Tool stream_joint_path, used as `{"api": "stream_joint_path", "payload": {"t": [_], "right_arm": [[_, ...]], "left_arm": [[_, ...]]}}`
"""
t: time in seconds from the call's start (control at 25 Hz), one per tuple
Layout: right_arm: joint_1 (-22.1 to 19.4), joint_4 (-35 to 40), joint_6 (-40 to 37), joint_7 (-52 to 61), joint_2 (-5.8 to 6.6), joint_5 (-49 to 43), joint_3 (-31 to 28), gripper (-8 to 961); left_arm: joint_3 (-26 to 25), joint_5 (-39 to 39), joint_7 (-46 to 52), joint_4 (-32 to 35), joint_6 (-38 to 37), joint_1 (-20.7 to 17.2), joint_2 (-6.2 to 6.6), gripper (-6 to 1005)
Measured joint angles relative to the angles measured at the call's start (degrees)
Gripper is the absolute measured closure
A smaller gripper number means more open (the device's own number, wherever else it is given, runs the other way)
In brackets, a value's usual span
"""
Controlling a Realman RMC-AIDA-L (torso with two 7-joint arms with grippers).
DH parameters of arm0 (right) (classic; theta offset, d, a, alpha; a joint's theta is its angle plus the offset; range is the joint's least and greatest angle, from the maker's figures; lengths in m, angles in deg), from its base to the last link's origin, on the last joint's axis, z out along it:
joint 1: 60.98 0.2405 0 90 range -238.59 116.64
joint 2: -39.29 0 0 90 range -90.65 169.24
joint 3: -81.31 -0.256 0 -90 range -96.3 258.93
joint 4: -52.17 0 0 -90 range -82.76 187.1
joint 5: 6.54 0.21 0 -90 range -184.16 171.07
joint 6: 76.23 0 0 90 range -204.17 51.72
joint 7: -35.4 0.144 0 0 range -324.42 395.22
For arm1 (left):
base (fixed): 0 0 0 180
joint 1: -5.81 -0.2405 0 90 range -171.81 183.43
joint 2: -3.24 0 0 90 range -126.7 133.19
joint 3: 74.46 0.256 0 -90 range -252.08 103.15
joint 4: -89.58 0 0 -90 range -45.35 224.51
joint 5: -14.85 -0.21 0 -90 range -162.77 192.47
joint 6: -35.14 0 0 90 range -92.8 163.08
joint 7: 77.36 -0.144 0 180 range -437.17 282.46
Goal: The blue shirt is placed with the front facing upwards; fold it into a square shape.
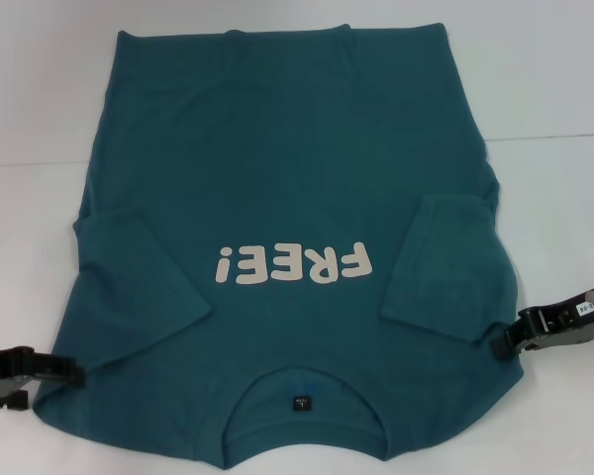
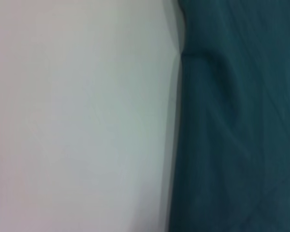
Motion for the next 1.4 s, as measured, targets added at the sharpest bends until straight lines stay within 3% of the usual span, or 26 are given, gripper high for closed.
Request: {"api": "stream_joint_path", "payload": {"t": [0.84,1.4], "right_arm": [[0.2,0.4,0.2,-0.2,0.01,0.0,0.0,880],[0.0,0.3,0.3,-0.6,0.2,0.3,-0.1,876]], "left_arm": [[0.2,0.8,-0.7,-5.9,-1.0,4.6,0.24,97],[1.7,0.2,-0.5,-6.2,0.3,4.6,0.09,131]]}}
